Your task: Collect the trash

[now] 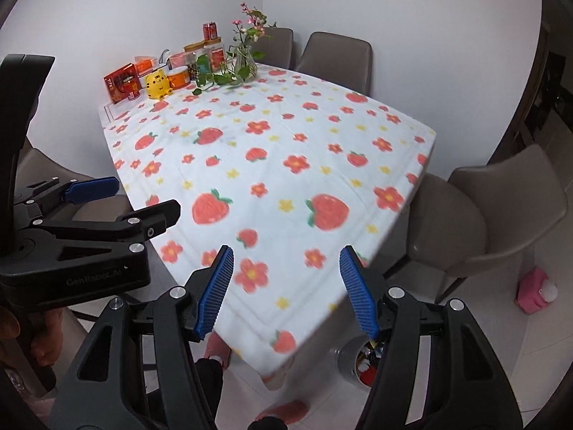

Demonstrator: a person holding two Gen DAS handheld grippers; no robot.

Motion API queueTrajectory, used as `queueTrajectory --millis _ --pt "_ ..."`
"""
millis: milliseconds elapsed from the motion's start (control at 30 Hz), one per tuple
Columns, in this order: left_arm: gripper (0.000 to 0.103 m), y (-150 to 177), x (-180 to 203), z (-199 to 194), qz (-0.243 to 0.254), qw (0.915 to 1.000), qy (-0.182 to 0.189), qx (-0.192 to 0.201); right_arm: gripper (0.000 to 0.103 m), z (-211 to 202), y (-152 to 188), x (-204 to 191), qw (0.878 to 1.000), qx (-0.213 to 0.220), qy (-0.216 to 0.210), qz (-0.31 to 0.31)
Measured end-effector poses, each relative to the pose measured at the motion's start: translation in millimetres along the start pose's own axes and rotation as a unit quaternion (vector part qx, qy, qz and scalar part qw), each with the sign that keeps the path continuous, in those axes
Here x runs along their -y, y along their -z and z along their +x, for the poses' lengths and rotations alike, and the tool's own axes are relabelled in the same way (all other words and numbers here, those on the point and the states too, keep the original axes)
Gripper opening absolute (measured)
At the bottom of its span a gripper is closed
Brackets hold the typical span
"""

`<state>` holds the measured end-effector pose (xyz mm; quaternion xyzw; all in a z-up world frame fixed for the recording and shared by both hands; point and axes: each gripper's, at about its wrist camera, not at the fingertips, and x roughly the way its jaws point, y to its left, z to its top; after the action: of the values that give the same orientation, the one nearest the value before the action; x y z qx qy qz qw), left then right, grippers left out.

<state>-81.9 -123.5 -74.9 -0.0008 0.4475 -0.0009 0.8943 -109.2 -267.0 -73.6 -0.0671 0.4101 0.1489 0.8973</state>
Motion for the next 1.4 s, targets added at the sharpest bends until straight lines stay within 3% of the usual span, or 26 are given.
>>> queueTrajectory --millis 267,500,933,1400 --pt "0.087 -47.3 -88.8 6.5 0.014 0.9998 -0.013 0.004 0.062 28.2 -54.9 -58.4 0.999 0.012 0.016 0.051" --pt "0.087 -67.3 -127.9 5.3 0.003 0.9999 -0.014 0.0 0.062 41.2 -83.8 -93.0 0.999 0.013 0.016 0.042" --pt "0.089 -69.8 -127.8 7.0 -0.082 0.9953 -0.05 -0.015 0.062 52.7 -113.6 -86.9 1.0 0.011 -0.006 -0.022" --pt "0.09 -70.2 -101.9 6.4 -0.131 0.9867 -0.094 -0.021 0.063 53.2 -112.6 -53.6 0.998 0.004 -0.04 -0.043"
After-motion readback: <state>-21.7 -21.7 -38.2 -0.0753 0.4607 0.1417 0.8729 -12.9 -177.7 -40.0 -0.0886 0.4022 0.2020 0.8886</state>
